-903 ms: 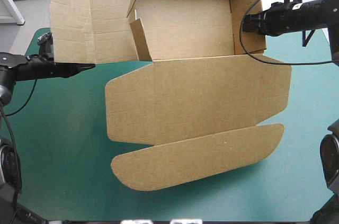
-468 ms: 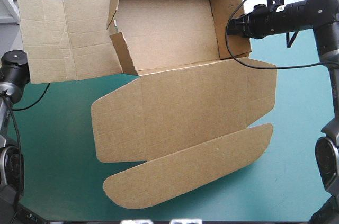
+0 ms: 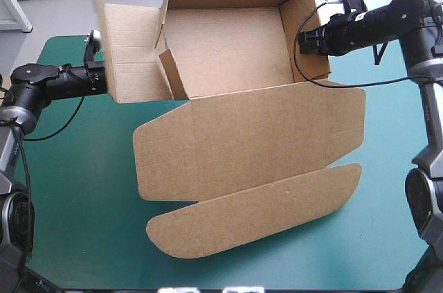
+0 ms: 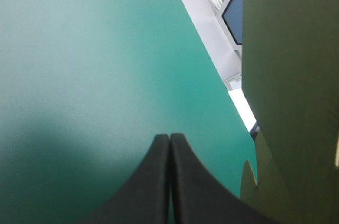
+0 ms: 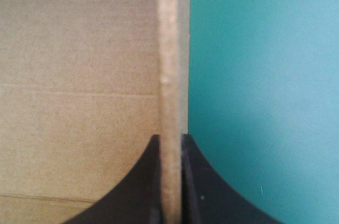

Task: Fold the box

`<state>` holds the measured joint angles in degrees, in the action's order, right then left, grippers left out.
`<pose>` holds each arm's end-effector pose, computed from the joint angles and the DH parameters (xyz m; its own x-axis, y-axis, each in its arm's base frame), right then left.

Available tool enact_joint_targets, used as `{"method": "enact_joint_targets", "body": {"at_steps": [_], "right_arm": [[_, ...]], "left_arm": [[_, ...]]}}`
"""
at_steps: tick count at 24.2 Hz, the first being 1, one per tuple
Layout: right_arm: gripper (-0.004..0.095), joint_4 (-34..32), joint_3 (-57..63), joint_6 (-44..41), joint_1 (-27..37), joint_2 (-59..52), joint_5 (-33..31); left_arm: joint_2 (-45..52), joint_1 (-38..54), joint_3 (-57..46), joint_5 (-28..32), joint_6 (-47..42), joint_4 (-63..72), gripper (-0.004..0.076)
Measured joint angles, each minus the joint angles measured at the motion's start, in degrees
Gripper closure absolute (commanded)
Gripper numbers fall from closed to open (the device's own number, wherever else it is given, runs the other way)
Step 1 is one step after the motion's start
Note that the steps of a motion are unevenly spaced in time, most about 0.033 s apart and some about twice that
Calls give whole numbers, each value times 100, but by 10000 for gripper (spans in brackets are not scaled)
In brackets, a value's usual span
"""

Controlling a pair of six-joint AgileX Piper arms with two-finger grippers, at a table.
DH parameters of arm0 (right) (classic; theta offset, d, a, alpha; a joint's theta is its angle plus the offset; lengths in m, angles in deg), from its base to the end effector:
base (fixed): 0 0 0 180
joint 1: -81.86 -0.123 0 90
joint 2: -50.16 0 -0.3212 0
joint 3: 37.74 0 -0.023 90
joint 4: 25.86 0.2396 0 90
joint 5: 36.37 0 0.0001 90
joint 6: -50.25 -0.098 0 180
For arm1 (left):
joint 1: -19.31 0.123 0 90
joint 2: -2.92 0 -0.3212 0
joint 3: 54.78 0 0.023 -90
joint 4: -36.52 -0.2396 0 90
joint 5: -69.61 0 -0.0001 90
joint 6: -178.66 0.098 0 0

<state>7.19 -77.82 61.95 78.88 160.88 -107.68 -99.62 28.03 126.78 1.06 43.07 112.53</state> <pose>0.3843 0.0707 0.4615 -0.7503 -0.0379 -0.6600 -0.3843 0.8374 0.3888 0.3497 -0.0359 0.3850 -0.7721 -0.2037 -0.6020 0.4493 0.4949 -0.7438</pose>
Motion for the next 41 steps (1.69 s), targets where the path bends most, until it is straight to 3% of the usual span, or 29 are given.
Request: {"method": "enact_joint_targets", "body": {"at_steps": [19,22,25,28,41], "right_arm": [[924,-351,0,-132,-217,485,0],[925,-497,0,-193,-224,497,0],[924,-551,0,-211,-228,497,0],[924,-569,0,-229,-228,497,0],[920,-1082,0,-461,-450,502,5]], "left_arm": [[5,-355,979,-105,-414,-296,724],[5,-376,1036,-105,-438,-263,623],[5,-382,1102,-123,-538,-257,419],[5,-382,1103,-123,-651,-257,335],[5,-727,1187,128,-919,-268,312]]}}
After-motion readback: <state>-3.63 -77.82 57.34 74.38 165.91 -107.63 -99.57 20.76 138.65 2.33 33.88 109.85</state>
